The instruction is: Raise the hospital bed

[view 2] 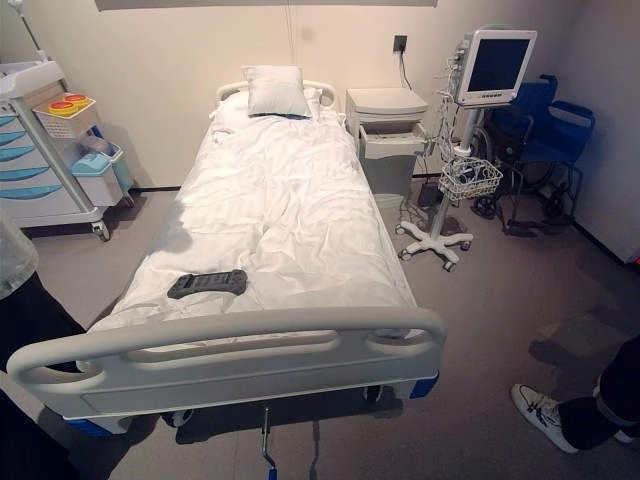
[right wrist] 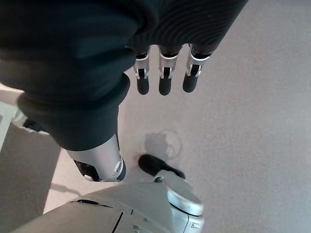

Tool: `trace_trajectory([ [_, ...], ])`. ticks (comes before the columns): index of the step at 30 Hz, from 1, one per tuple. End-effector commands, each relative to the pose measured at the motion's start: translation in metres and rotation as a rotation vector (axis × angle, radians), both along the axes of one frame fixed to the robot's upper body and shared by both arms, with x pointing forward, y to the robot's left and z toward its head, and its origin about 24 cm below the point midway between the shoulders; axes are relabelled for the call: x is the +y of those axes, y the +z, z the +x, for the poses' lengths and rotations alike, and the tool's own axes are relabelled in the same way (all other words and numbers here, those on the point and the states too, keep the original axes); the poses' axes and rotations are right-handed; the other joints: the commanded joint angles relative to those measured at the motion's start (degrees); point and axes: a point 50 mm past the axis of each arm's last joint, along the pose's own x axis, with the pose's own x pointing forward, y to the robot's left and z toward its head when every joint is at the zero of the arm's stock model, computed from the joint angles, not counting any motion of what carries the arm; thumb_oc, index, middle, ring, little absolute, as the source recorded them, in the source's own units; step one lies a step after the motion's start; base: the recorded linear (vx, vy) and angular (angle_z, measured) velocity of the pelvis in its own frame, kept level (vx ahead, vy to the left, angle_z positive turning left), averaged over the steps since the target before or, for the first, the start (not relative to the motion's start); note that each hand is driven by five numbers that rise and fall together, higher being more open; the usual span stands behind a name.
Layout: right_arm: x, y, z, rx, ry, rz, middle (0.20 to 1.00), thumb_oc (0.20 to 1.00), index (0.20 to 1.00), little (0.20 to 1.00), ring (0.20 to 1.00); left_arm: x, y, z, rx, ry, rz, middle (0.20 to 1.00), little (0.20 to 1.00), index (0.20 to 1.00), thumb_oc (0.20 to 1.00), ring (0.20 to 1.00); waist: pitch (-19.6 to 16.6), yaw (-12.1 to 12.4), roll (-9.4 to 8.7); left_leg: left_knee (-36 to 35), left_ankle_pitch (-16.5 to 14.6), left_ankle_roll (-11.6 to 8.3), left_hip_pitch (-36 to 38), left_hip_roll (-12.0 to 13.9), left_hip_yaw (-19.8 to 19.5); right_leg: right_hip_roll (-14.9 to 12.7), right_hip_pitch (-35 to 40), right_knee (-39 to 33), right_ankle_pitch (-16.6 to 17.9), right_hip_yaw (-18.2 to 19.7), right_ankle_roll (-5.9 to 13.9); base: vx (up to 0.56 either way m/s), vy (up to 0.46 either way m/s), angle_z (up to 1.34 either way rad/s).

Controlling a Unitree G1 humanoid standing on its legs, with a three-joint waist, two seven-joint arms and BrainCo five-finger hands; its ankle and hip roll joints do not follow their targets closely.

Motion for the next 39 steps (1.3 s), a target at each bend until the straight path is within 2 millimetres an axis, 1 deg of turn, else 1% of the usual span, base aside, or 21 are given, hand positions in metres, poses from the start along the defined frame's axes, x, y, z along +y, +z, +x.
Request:
trace_trajectory([
  [1, -0.011, 0.005, 0.021, -0.023, 0.009, -0.047, 1.000, 1.000, 1.000, 1.000, 1.000, 0.002, 0.005, 0.024, -0.046, 0.026, 0.010, 1.000, 1.000, 1.000, 1.000, 1.000, 0.94, -0.57, -0.83, 0.61, -0.40, 2.20, -2.26, -0.43, 1.22, -2.50, -2.57, 3.22, 0.55, -2.98, 3.14, 0.00, 0.000, 0.00],
  [5, -0.014, 0.007, 0.027, -0.040, 0.008, -0.055, 1.000, 1.000, 1.000, 1.000, 1.000, 0.001, 0.007, 0.033, -0.072, 0.035, 0.001, 1.000, 1.000, 1.000, 1.000, 1.000, 1.87, -0.75, -0.68, 0.50, 0.02, 2.16, -3.25, -0.50, 1.11, -2.56, -3.62, 3.15, 1.03, -3.13, 3.14, -0.05, 0.004, 0.00],
  [7, -0.015, 0.009, 0.034, -0.061, 0.009, -0.062, 1.000, 1.000, 1.000, 1.000, 1.000, 0.000, 0.009, 0.042, -0.100, 0.035, 0.002, 1.000, 1.000, 1.000, 1.000, 1.000, 2.67, -0.91, -0.62, 0.43, 0.49, 2.11, -4.52, -0.51, 1.05, -2.57, -4.88, 3.11, 1.49, -3.14, 3.12, -0.14, 0.005, 0.00],
  [9, -0.018, 0.013, 0.049, -0.102, 0.010, -0.077, 1.000, 1.000, 1.000, 1.000, 1.000, -0.001, 0.014, 0.059, -0.150, 0.028, 0.003, 1.000, 1.000, 1.000, 1.000, 1.000, 4.48, -1.18, -0.58, 0.37, 1.53, 2.03, -7.34, -0.60, 0.95, -2.55, -8.08, 3.26, 2.57, -2.93, 3.06, -0.21, 0.009, 0.00],
  [12, -0.020, 0.016, 0.061, -0.138, 0.011, -0.087, 1.000, 1.000, 1.000, 1.000, 1.000, -0.002, 0.019, 0.072, -0.188, 0.029, 0.004, 1.000, 1.000, 1.000, 1.000, 1.000, 5.49, -1.36, -0.53, 0.34, 2.44, 2.06, -10.10, -0.56, 0.85, -2.41, -11.13, 3.53, 3.50, -2.66, 2.92, -0.11, 0.003, -0.01],
  [13, -0.020, 0.016, 0.061, -0.138, 0.011, -0.087, 1.000, 1.000, 1.000, 1.000, 1.000, -0.002, 0.019, 0.072, -0.189, 0.029, 0.004, 1.000, 1.000, 1.000, 1.000, 1.000, 5.42, -1.36, -0.52, 0.35, 2.45, 2.06, -10.20, -0.56, 0.85, -2.41, -11.24, 3.56, 3.50, -2.65, 2.92, -0.11, 0.005, -0.01],
  [14, -0.020, 0.018, 0.067, -0.157, 0.007, -0.093, 1.000, 1.000, 1.000, 1.000, 1.000, -0.003, 0.021, 0.079, -0.211, 0.023, 0.005, 1.000, 1.000, 1.000, 1.000, 1.000, 6.11, -1.38, -0.63, 0.34, 2.93, 2.08, -11.78, -0.51, 0.94, -2.39, -12.98, 3.70, 4.04, -2.38, 2.89, -0.07, 0.005, -0.01],
  [15, -0.020, 0.018, 0.068, -0.158, 0.007, -0.093, 1.000, 1.000, 1.000, 1.000, 1.000, -0.003, 0.021, 0.080, -0.212, 0.023, 0.005, 1.000, 1.000, 1.000, 1.000, 1.000, 6.04, -1.37, -0.63, 0.35, 2.94, 2.08, -11.88, -0.51, 0.95, -2.40, -13.10, 3.73, 4.04, -2.36, 2.89, -0.14, 0.005, -0.03],
  [16, -0.021, 0.020, 0.074, -0.177, 0.000, -0.095, 1.000, 1.000, 1.000, 1.000, 1.000, -0.004, 0.024, 0.087, -0.235, 0.025, 0.005, 1.000, 1.000, 1.000, 1.000, 1.000, 6.72, -1.43, -0.70, 0.30, 3.45, 2.09, -13.33, -0.63, 0.98, -2.35, -14.53, 3.79, 4.53, -2.18, 2.86, -0.08, 0.000, -0.03],
  [18, -0.021, 0.021, 0.076, -0.185, -0.003, -0.097, 1.000, 1.000, 1.000, 1.000, 1.000, -0.004, 0.025, 0.090, -0.243, 0.023, 0.004, 1.000, 1.000, 1.000, 1.000, 1.000, 6.92, -1.44, -0.74, 0.29, 3.57, 2.11, -13.85, -0.64, 1.04, -2.33, -15.21, 3.87, 4.71, -2.06, 2.85, -0.08, 0.007, -0.04],
  [20, -0.023, 0.023, 0.082, -0.202, -0.011, -0.106, 1.000, 1.000, 1.000, 1.000, 1.000, -0.007, 0.029, 0.099, -0.269, 0.025, 0.002, 1.000, 1.000, 1.000, 1.000, 1.000, 7.62, -1.52, -0.80, 0.30, 3.93, 2.18, -15.34, -0.87, 0.97, -2.43, -16.79, 3.94, 5.18, -1.72, 2.77, -0.07, 0.014, -0.02],
  [23, -0.023, 0.024, 0.084, -0.207, -0.012, -0.107, 1.000, 1.000, 1.000, 1.000, 1.000, -0.007, 0.030, 0.102, -0.276, 0.027, 0.003, 1.000, 1.000, 1.000, 1.000, 1.000, 7.72, -1.52, -0.84, 0.34, 4.00, 2.17, -15.60, -0.83, 0.92, -2.44, -17.12, 3.94, 5.30, -1.70, 2.74, -0.01, 0.005, -0.03],
  [25, -0.024, 0.027, 0.092, -0.233, -0.023, -0.112, 1.000, 1.000, 1.000, 1.000, 1.000, -0.010, 0.034, 0.111, -0.304, 0.026, -0.004, 1.000, 1.000, 1.000, 1.000, 1.000, 8.36, -1.61, -1.01, 0.41, 4.28, 2.17, -16.96, -0.99, 1.08, -2.71, -18.60, 3.90, 5.89, -1.38, 2.79, -0.07, 0.017, -0.06],
  [26, -0.024, 0.027, 0.092, -0.234, -0.023, -0.112, 1.000, 1.000, 1.000, 1.000, 1.000, -0.010, 0.034, 0.111, -0.304, 0.026, -0.004, 1.000, 1.000, 1.000, 1.000, 1.000, 8.32, -1.60, -1.00, 0.42, 4.28, 2.18, -17.02, -0.99, 1.09, -2.71, -18.67, 3.92, 5.89, -1.37, 2.79, -0.08, 0.023, -0.04],
  [27, -0.025, 0.030, 0.099, -0.256, -0.027, -0.118, 1.000, 1.000, 1.000, 1.000, 1.000, -0.013, 0.036, 0.117, -0.323, 0.023, -0.006, 1.000, 1.000, 1.000, 1.000, 1.000, 8.77, -1.60, -1.05, 0.45, 4.58, 2.18, -18.05, -1.07, 1.20, -2.78, -19.87, 4.01, 6.28, -1.09, 2.81, -0.07, 0.043, -0.02],
  [28, -0.026, 0.025, 0.085, -0.238, -0.055, -0.125, 1.000, 1.000, 1.000, 1.000, 1.000, -0.010, 0.036, 0.116, -0.335, 0.038, 0.000, 1.000, 1.000, 1.000, 1.000, 1.000, 9.35, -1.92, -0.94, 0.43, 4.52, 2.30, -18.30, -1.25, 1.57, -2.79, -20.49, 4.02, 6.61, -0.58, 2.93, -0.08, 0.043, 0.00],
  [30, -0.020, 0.024, 0.086, -0.252, -0.072, -0.114, 1.000, 1.000, 1.000, 1.000, 1.000, -0.013, 0.036, 0.117, -0.345, 0.054, -0.012, 1.000, 1.000, 1.000, 1.000, 1.000, 9.70, -1.98, -0.76, 0.32, 4.59, 2.32, -18.51, -1.32, 1.73, -2.84, -20.79, 3.86, 6.91, -0.24, 3.03, -0.05, 0.055, -0.03],
  [33, -0.010, 0.026, 0.097, -0.311, -0.046, -0.106, 1.000, 1.000, 1.000, 1.000, 1.000, -0.016, 0.048, 0.138, -0.439, 0.076, -0.021, 1.000, 1.000, 1.000, 1.000, 1.000, 11.46, -2.66, -1.06, 0.34, 5.31, 2.32, -20.33, -1.34, 2.70, -2.48, -23.04, 3.80, 7.79, 0.61, 3.08, -0.10, 0.066, -0.22],
  [34, -0.007, 0.025, 0.098, -0.323, -0.056, -0.100, 1.000, 1.000, 1.000, 1.000, 1.000, -0.021, 0.056, 0.151, -0.491, 0.068, -0.026, 1.000, 1.000, 1.000, 1.000, 1.000, 12.83, -2.90, -1.39, 0.35, 5.81, 2.28, -21.27, -1.28, 2.95, -2.33, -23.95, 3.75, 8.28, 0.89, 3.06, -0.09, 0.030, -0.27],
  [36, -0.007, 0.025, 0.098, -0.323, -0.056, -0.100, 1.000, 1.000, 1.000, 1.000, 1.000, -0.021, 0.056, 0.151, -0.491, 0.068, -0.026, 1.000, 1.000, 1.000, 1.000, 1.000, 12.82, -2.89, -1.39, 0.35, 5.81, 2.28, -21.28, -1.28, 2.96, -2.33, -23.97, 3.75, 8.28, 0.89, 3.06, -0.05, 0.006, -0.14],
  [39, -0.008, 0.026, 0.098, -0.345, -0.102, -0.111, 1.000, 1.000, 1.000, 1.000, 1.000, -0.031, 0.077, 0.182, -0.605, 0.056, -0.039, 1.000, 1.000, 1.000, 1.000, 1.000, 15.85, -3.47, -1.94, 0.70, 6.71, 2.15, -23.94, -1.18, 3.03, -2.36, -26.50, 3.98, 9.14, 1.11, 3.00, -0.09, 0.002, -0.06],
])
